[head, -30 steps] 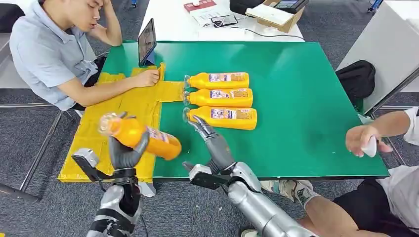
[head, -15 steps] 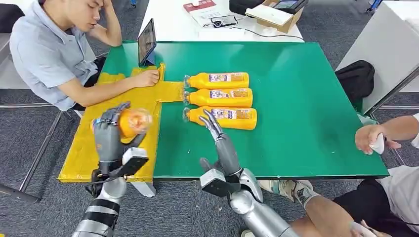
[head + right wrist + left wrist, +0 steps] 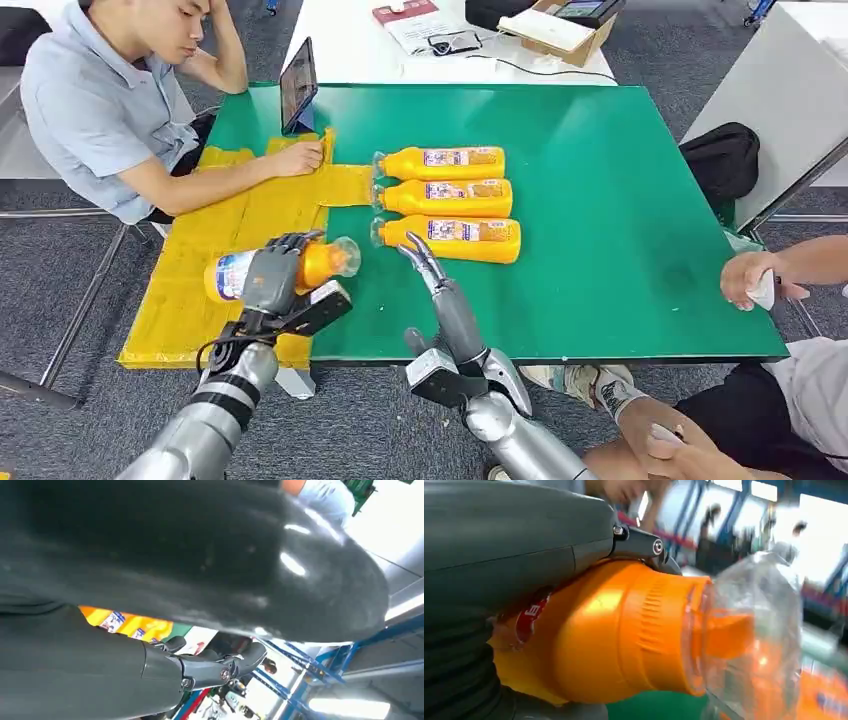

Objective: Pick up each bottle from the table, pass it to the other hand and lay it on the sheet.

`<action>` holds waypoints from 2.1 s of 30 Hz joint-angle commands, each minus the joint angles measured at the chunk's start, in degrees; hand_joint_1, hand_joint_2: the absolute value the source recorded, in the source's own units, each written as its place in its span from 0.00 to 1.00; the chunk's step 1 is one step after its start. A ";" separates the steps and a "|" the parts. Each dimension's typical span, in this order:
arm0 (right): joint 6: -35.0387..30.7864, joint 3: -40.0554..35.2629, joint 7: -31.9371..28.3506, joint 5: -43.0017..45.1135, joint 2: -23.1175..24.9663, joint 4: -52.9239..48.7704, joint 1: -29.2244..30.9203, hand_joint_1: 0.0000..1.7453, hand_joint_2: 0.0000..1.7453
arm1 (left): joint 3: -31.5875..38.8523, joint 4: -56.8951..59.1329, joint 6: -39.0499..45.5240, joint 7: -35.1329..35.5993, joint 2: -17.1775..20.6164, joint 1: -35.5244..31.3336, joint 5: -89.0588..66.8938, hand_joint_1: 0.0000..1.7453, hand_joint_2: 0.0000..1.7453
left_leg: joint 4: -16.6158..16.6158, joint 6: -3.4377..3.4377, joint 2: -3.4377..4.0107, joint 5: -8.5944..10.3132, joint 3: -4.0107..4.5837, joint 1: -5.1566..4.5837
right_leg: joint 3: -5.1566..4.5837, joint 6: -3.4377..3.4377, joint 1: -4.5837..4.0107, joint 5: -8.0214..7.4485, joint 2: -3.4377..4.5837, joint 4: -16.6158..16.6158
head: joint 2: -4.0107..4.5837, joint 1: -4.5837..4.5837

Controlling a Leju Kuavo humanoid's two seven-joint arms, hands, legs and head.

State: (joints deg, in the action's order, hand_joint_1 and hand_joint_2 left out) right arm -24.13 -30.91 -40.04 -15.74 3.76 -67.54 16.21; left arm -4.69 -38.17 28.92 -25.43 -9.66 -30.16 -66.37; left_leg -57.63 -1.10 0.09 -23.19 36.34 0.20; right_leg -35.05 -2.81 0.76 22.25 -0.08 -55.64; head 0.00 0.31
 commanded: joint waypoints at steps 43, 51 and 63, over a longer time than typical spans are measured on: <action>-6.72 10.26 2.66 -14.97 -2.00 5.40 0.14 0.00 1.00 | 2.76 -31.88 -19.46 -12.09 -7.06 11.83 82.37 0.00 1.00 | 0.01 0.02 -0.02 -0.07 -0.12 -0.04 | 0.12 0.04 0.02 0.08 0.03 0.00 | 0.02 0.02; 0.99 16.40 17.50 -26.75 -8.05 21.54 8.87 0.00 1.00 | 1.24 -49.11 -10.21 -14.53 -6.06 27.06 82.16 0.00 1.00 | 0.06 0.00 0.05 -0.14 -0.27 -0.07 | 0.28 0.02 0.05 0.11 0.10 0.07 | 0.00 0.02; 2.62 17.39 19.79 -29.01 -7.23 31.13 15.68 0.00 1.00 | -2.48 -50.68 -5.88 -14.57 -5.87 27.20 76.42 0.00 1.00 | 0.02 0.03 -0.03 -0.14 -0.25 -0.07 | 0.26 0.07 0.03 0.14 0.04 -0.01 | 0.00 0.02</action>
State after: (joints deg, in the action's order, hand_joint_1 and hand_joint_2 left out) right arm -22.03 -14.91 -20.52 -44.63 -3.91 -46.33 26.62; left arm -5.36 -87.91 22.71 -40.19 -16.63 -3.25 10.10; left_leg -57.64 -1.14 -0.02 -23.19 36.39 0.13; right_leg -35.05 -2.87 0.80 22.26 -0.12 -55.65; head 0.00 0.33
